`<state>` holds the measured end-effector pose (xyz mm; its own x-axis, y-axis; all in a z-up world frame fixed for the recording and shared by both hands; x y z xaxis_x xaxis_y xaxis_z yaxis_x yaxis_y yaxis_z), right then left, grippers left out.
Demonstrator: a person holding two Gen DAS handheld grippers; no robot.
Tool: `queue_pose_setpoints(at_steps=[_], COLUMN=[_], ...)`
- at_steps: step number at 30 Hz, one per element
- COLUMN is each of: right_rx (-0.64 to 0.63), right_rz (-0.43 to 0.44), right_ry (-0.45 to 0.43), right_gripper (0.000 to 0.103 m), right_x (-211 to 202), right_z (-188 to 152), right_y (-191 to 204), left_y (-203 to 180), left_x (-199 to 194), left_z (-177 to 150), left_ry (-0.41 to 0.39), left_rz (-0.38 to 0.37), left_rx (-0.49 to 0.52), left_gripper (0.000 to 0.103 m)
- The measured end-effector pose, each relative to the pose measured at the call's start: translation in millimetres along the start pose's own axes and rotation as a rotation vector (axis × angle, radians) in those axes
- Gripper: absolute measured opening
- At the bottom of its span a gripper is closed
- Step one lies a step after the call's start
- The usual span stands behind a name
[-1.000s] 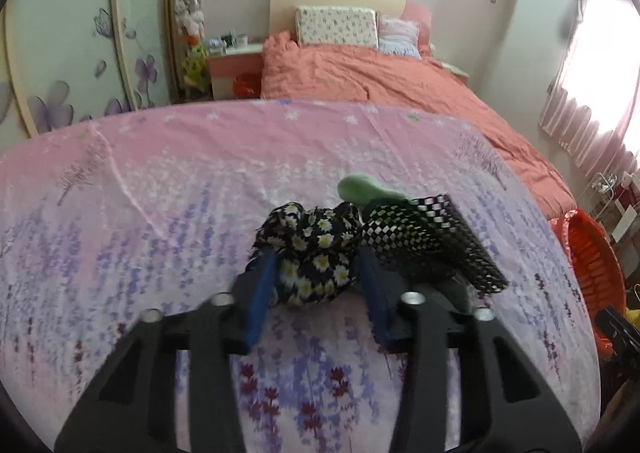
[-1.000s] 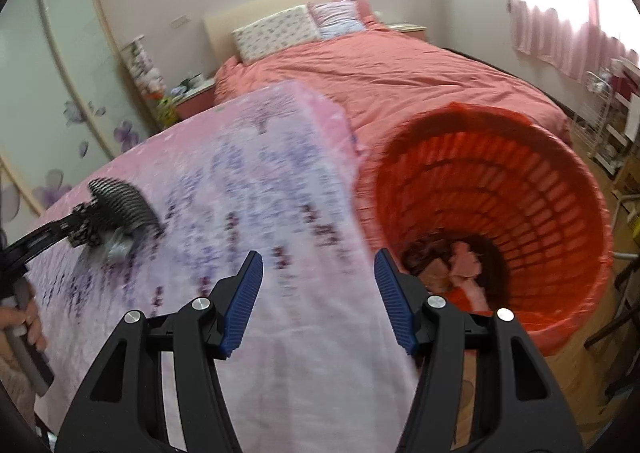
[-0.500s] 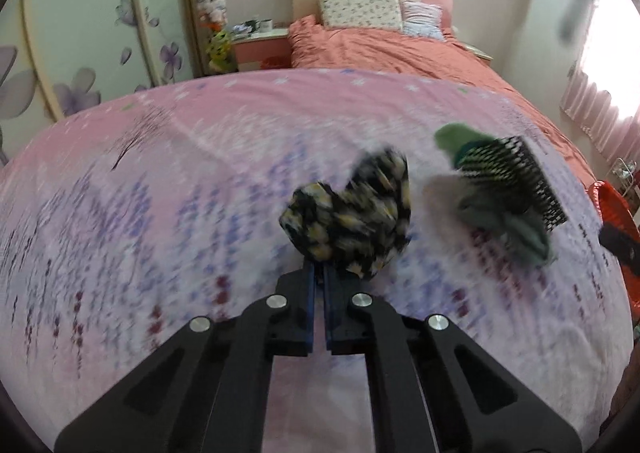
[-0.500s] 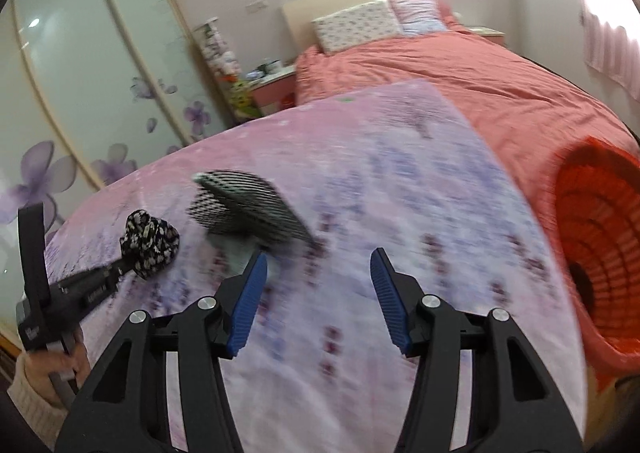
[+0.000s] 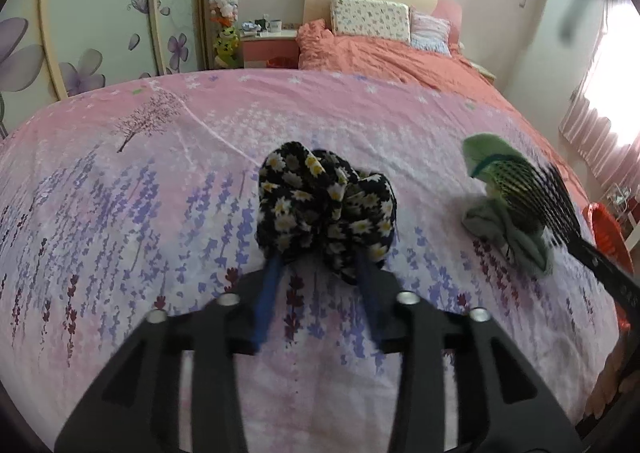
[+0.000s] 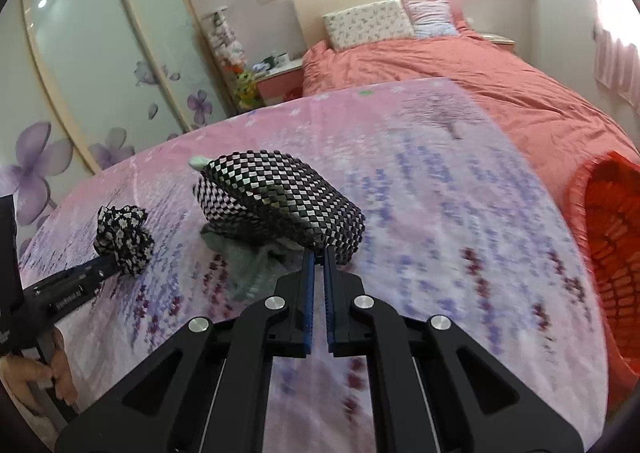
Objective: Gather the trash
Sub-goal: 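Grasp the black floral scarf with the left tool while the right tool grasps the black checkered cloth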
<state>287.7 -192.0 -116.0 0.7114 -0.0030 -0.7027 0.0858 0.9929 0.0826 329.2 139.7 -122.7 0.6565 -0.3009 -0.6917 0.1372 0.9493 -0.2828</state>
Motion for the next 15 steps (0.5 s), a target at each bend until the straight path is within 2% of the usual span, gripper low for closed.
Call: queue_pose_setpoints(at_steps=[3,6,10,11,12,13,14,15], right_rx=[0.041,0.058,0.087,0.095,0.099,0.102,0.108,0.109], right_rz=[-0.076,-0.124,-0.078,-0.071,-0.068,-0.069,-0.072,-0.073], right_ry=[0.002,0.018,0.063,0.065,0.061,0.055,0.044,0.038], right_gripper=[0.005,0.005,0.006,0.011,0.028,0.040,0.058,0.060], right_x=[-7,-8,-9,-8,-8,-8,-8,-8], right_z=[-3,-6,-12,-12,-11,-10,-9,-9], right_y=[-27,-46,-58,-58,-58,-57,-58,-59], left_y=[-1,-3,-8,-8,-9,-7,-7,-7], left_x=[-5,-3,4,6,9,10,12,14], left_z=[7,13,22,24,27,29,31,34], left_ry=[-0.033,-0.042,-0.042,-0.041,-0.039,-0.039,-0.039,-0.038], left_rz=[0.013,0.014,0.018,0.020,0.022,0.024,0.026,0.030], left_rx=[-0.003,-0.010,-0.008,-0.003,-0.001,-0.001,-0.001,-0.003], left_gripper=[0.061,0.062,0.065,0.067,0.069,0.069,0.070,0.071])
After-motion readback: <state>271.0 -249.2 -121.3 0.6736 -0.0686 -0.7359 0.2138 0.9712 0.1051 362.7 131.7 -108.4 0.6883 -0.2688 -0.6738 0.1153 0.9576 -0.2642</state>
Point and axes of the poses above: each gripper's, at about its wrist camera, not at the fingertips, and x roughly the way its jaws point, y to its left, z to its top, the point moved 5 cm from there along x, roughly the way its jaws point, and after that the axes turned 15 degrees about -z, right-handed, at the moved point
